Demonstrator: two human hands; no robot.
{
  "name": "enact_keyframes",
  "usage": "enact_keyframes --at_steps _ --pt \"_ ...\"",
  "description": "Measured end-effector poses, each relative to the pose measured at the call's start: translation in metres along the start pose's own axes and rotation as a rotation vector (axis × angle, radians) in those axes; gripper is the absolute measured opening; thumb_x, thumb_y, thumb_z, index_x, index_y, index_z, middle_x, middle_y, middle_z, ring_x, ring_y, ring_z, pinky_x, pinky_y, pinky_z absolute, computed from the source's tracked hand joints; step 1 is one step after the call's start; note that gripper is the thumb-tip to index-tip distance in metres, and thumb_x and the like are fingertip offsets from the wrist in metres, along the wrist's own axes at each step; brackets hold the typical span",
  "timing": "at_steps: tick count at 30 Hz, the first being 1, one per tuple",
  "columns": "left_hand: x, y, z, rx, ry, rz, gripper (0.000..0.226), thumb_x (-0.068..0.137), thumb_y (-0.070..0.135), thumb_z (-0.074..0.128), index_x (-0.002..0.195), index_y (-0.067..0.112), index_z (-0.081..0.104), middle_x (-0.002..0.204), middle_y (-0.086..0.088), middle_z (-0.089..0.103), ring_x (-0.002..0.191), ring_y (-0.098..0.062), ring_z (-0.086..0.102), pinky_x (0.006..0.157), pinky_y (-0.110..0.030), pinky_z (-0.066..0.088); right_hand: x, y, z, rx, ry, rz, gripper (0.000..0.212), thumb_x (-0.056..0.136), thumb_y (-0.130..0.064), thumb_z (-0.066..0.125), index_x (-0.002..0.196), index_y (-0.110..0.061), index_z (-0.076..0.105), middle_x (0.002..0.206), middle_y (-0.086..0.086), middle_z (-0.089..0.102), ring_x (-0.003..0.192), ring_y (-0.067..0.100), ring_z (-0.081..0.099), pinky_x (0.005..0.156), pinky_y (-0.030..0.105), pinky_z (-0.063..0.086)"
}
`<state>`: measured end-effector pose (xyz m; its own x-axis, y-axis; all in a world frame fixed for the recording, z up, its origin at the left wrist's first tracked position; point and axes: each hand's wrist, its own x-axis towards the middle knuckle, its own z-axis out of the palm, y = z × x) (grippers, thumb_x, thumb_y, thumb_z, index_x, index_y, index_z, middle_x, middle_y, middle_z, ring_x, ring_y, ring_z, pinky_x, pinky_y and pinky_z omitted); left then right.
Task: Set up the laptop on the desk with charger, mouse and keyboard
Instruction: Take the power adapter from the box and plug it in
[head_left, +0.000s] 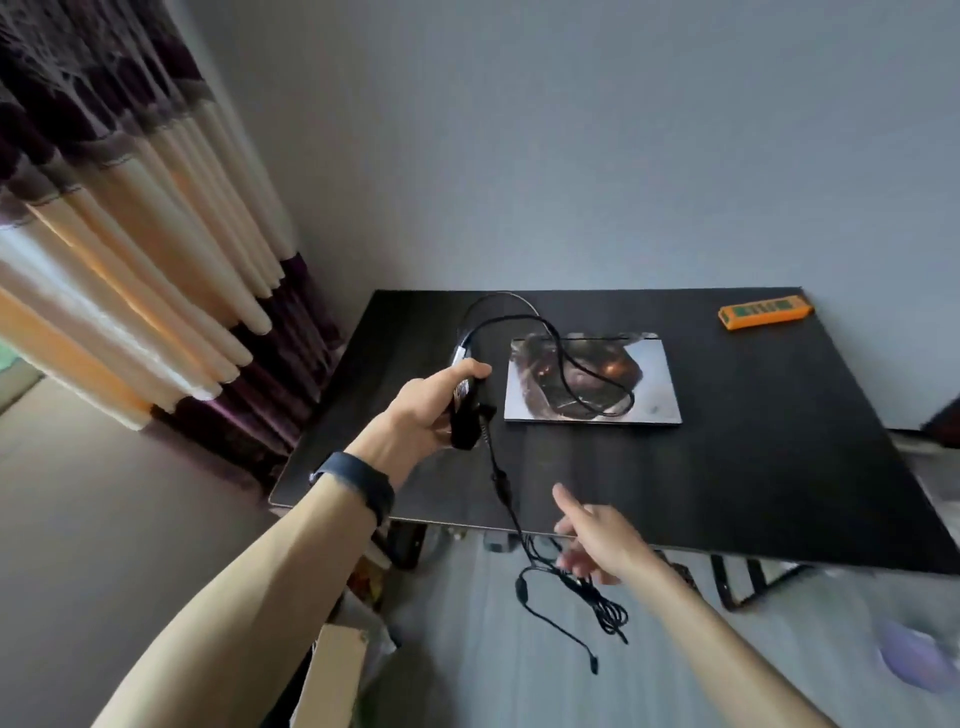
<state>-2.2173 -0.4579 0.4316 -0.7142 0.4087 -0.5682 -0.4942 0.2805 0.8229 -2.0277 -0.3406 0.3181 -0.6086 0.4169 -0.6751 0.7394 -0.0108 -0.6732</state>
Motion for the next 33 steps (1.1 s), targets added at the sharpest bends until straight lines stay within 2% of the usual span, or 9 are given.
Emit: enact_keyframes --at_steps 4,6,8,11,15,19,22,27,33 --pt "0.003 -0.001 0.037 -0.027 -0.079 -0.031 0.049 0.058 0.036 0.086 0.094 0.01 0.065 0.082 -0.013 0.057 0.072 -0.028 0.057 0.07 -0.041 0.051 0.0 0.043 0.002 0.379 -0.266 0.268 0.065 0.087 -0.077 0.046 0.127 -0.026 0.042 0.122 0.02 0.067 0.078 0.027 0.076 0.051 0.025 0.049" --pt "0.002 0.001 0.055 -0.058 -0.128 -0.03 0.054 0.058 0.039 0.083 0.099 0.007 0.066 0.086 -0.015 0.061 0.074 -0.029 0.06 0.073 -0.044 0.054 0.011 0.052 0.001 0.648 -0.258 0.305 0.061 0.087 -0.064 0.061 0.127 -0.02 0.05 0.134 0.024 0.053 0.088 0.032 0.076 0.058 0.032 0.056" --pt "0.002 0.001 0.07 -0.073 -0.156 -0.015 0.057 0.061 0.038 0.081 0.102 0.003 0.065 0.088 -0.018 0.061 0.077 -0.03 0.061 0.083 -0.05 0.055 0.023 0.056 -0.002 0.914 -0.122 0.309 0.044 0.088 -0.041 0.072 0.116 -0.009 0.06 0.12 0.023 0.058 0.083 0.028 0.073 0.063 0.036 0.057" --pt "0.005 -0.001 0.087 -0.067 -0.15 0.002 0.057 0.064 0.037 0.081 0.105 0.001 0.065 0.09 -0.017 0.061 0.08 -0.03 0.063 0.082 -0.051 0.057 0.031 0.061 -0.02 1.123 0.174 0.178 0.004 0.092 -0.002 0.063 0.094 -0.001 0.059 0.084 0.016 0.059 0.067 0.021 0.059 0.053 0.027 0.057" --pt "0.012 -0.007 0.097 -0.127 -0.047 0.065 0.032 0.072 0.029 0.079 0.09 0.006 0.066 0.08 -0.014 0.06 0.07 -0.029 0.062 0.065 -0.04 0.055 0.03 0.077 -0.071 1.006 0.503 -0.041 0.023 0.085 0.012 0.062 0.087 -0.01 0.053 0.096 0.016 0.054 0.073 0.019 0.058 0.065 0.029 0.058" --pt "0.03 -0.01 0.096 -0.19 0.125 0.12 0.036 0.064 0.025 0.084 0.086 0.005 0.065 0.078 -0.015 0.06 0.065 -0.029 0.064 0.068 -0.046 0.057 0.03 0.074 -0.128 0.832 0.718 -0.2 0.039 0.082 0.004 0.07 0.116 -0.013 0.059 0.108 -0.004 0.056 0.071 0.008 0.066 0.088 0.041 0.06" --pt "0.045 -0.012 0.095 -0.235 0.21 0.111 0.036 0.065 0.023 0.084 0.089 0.005 0.063 0.082 -0.015 0.061 0.069 -0.03 0.066 0.072 -0.053 0.059 0.037 0.061 -0.152 0.721 0.789 -0.297 0.038 0.085 -0.004 0.071 0.119 -0.018 0.062 0.109 -0.006 0.06 0.064 0.001 0.069 0.086 0.04 0.06" --pt "0.078 -0.004 0.095 -0.212 0.305 0.096 0.025 0.073 0.018 0.08 0.076 0.008 0.058 0.075 -0.01 0.056 0.068 -0.026 0.06 0.074 -0.049 0.057 0.056 0.035 -0.166 0.456 0.854 -0.39 0.031 0.086 -0.009 0.071 0.113 -0.023 0.063 0.11 -0.007 0.07 0.082 0.01 0.07 0.089 0.033 0.056" --pt "0.148 0.017 0.108 -0.156 0.327 0.066 0.032 0.067 0.027 0.083 0.079 0.005 0.062 0.073 -0.008 0.059 0.063 -0.024 0.062 0.072 -0.05 0.061 0.091 -0.017 -0.209 0.656 0.868 -0.435 0.073 0.078 0.009 0.074 0.128 -0.026 0.034 0.097 0.0 0.067 0.071 0.006 0.069 0.078 0.035 0.06"
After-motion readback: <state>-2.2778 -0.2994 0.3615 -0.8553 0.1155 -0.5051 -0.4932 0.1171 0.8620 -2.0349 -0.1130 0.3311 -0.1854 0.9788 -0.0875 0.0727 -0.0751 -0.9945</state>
